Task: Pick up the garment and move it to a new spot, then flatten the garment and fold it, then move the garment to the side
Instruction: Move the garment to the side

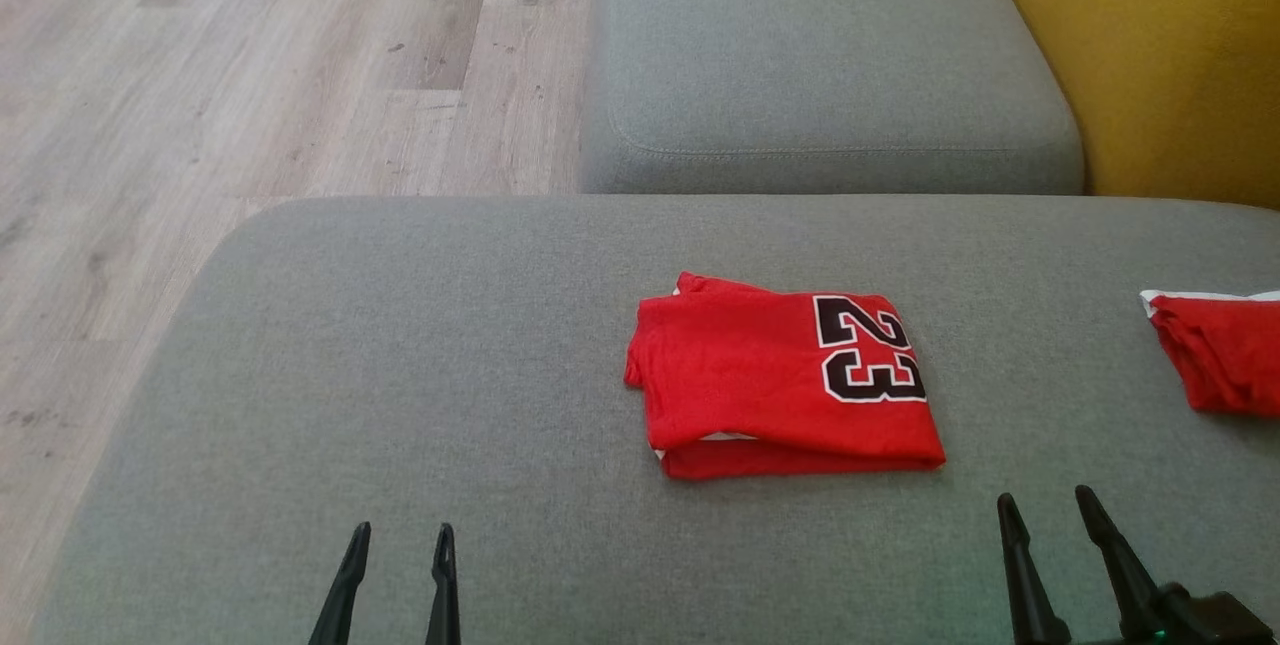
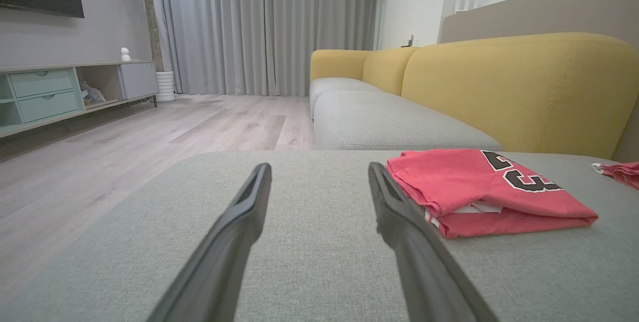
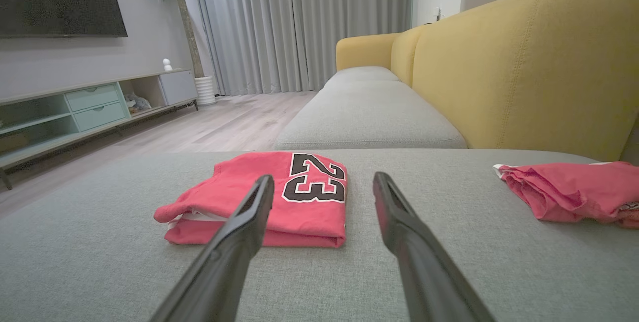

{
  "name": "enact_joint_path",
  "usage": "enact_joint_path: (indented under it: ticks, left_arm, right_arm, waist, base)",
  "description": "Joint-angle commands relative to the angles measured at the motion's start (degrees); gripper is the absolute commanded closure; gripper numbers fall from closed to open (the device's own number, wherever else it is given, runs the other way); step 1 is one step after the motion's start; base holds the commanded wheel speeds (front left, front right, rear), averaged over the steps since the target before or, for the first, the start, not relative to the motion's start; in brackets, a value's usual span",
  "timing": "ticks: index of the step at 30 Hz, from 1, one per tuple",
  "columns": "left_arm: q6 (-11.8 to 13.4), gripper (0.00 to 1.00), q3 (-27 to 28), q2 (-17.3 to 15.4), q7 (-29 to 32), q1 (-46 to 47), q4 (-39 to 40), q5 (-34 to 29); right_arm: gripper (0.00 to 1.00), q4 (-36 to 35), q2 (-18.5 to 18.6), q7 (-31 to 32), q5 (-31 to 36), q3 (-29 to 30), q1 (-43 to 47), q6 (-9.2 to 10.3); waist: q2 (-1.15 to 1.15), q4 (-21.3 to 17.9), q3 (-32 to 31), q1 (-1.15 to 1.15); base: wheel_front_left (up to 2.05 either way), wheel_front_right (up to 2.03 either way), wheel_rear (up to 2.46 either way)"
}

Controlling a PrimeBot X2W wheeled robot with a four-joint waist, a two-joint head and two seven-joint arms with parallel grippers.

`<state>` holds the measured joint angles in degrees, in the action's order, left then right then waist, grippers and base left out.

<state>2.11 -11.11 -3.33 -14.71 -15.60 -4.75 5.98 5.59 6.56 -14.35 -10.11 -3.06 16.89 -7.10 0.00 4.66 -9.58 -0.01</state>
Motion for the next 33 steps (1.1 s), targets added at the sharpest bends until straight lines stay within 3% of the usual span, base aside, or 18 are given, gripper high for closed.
enact_joint_path:
  ticks: [1,13,21,29,32,33]
  left_arm:
    - [0.4,0.00,1.6,0.5,-0.3,2.3,1.7,-0.3]
    - [-0.5,0.00,0.0,0.5,-0.3,2.4,1.2,-2.1]
    - [-1.1,0.00,-2.8,0.5,-0.3,5.2,3.9,-2.9]
    - [-0.8,0.00,-5.2,0.5,-0.3,10.4,5.9,-2.4]
    - [-0.3,0.00,-6.0,0.5,-0.3,11.6,5.9,-2.0]
    - [-0.1,0.00,-6.2,0.5,-0.3,11.9,5.9,-1.9]
  right_arm:
    - [0.00,-1.6,1.3,-0.6,-0.3,-0.9,-2.2,-0.39]
    - [0.00,1.1,1.1,-0.6,-1.2,-2.0,-4.1,-0.39]
    - [0.00,12.5,5.4,-0.4,-8.1,-5.2,-20.7,-0.39]
    - [0.00,28.0,9.6,14.3,-23.5,-9.6,-38.2,-0.39]
    - [0.00,33.5,11.3,18.4,-24.7,-12.7,-41.1,-0.39]
    - [0.15,35.0,11.3,18.7,-25.0,-13.5,-41.7,-0.39]
  waist:
    - [0.00,0.0,0.0,0.01]
    - [0.00,0.1,2.4,0.01]
    - [0.00,0.6,10.4,0.01]
    - [0.00,3.9,18.2,0.01]
    - [0.00,4.7,19.3,0.01]
    - [0.00,4.9,19.5,0.01]
  base:
    - [0.00,0.00,0.00]
    - [0.00,0.00,0.00]
    - [0.00,0.00,0.00]
    - [0.00,0.00,0.00]
    - [0.00,0.00,0.00]
    - [0.00,0.00,0.00]
